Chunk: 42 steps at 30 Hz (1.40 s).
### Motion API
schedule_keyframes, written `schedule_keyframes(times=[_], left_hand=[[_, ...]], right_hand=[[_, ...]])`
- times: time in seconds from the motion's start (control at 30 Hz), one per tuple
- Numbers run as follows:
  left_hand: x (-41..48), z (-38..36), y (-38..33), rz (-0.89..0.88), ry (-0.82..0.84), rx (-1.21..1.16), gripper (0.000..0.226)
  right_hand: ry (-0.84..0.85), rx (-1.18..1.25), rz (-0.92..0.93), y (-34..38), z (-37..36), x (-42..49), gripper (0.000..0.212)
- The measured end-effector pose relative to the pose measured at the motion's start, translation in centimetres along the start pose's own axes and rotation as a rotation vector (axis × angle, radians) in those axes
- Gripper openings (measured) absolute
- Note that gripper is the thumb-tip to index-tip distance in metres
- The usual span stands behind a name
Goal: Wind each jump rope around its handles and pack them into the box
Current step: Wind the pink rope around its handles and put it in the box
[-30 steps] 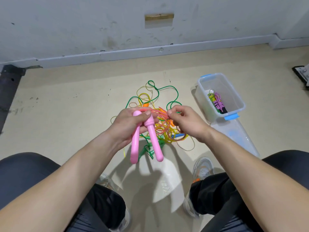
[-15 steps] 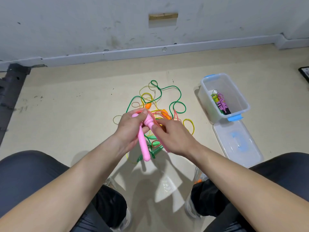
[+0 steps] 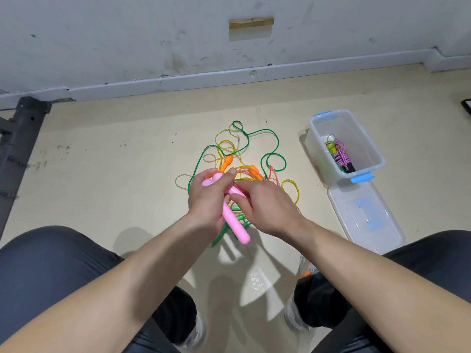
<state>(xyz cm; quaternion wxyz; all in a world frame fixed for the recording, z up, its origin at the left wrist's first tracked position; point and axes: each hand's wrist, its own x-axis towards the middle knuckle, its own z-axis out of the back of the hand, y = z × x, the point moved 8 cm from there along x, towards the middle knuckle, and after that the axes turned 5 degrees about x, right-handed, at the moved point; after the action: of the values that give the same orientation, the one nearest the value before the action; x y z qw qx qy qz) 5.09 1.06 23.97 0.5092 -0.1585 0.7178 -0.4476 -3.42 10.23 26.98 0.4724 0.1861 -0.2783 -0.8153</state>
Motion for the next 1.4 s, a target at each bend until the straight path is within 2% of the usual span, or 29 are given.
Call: schedule_keyframes(times=[0.17, 0.27, 0.47, 0.53, 0.73, 0.83, 0.93, 1.07, 1.17, 1.23, 1.4], left_hand=[[0.1, 0.3, -0.4, -0.004, -0.070, 0.031, 0.023], [0.4, 0.5, -0.7, -0.006, -0.089, 0.156, 0.024], [0.0, 0.2, -1.2, -0.080, -0.088, 0.234, 0.028], [-0.1, 0.0, -1.5, -0.121, -0.074, 0.304, 0.030], [-0.6, -0.2, -2.8, -0.186, -0.075, 0.528, 0.026], [-0.7, -0.4, -3.4, -0.203, -0.054, 0.637, 0.024], [-0.7, -0.6, -3.7, -0.224, -0.028, 0.736, 0.022], [0.3, -0.1, -3.9, -0.194, -0.013, 0.697, 0.018], [1.8, 0.4, -3.5, -0.145, 0.024, 0.739, 0.030], [2.1, 0.4, -3.1, -0.132, 0.049, 0.747, 0.027], [1.9, -0.4, -2.9, -0.116, 0.171, 0.565, 0.024]], right_hand=[[-0.043, -0.066, 0.041, 0.7, -0.1, -0.2, 0.023], [-0.058, -0.119, 0.060, 0.7, 0.0, -0.1, 0.021], [-0.054, -0.131, 0.044, 0.6, 0.0, 0.0, 0.018], [-0.058, -0.055, 0.031, 0.7, 0.2, 0.0, 0.016], [-0.060, 0.053, -0.016, 0.0, 0.0, 0.1, 0.026], [-0.068, 0.027, -0.009, 0.1, 0.1, 0.1, 0.025], [-0.094, -0.080, 0.014, 0.2, 0.4, 0.1, 0.013], [-0.133, -0.192, 0.051, 0.4, 0.7, -0.1, 0.020], [-0.155, -0.204, 0.057, 0.5, 0.9, -0.1, 0.023], [-0.170, -0.206, 0.058, 0.6, 1.2, -0.1, 0.023], [-0.199, -0.149, 0.002, 0.1, 1.9, -0.1, 0.015]])
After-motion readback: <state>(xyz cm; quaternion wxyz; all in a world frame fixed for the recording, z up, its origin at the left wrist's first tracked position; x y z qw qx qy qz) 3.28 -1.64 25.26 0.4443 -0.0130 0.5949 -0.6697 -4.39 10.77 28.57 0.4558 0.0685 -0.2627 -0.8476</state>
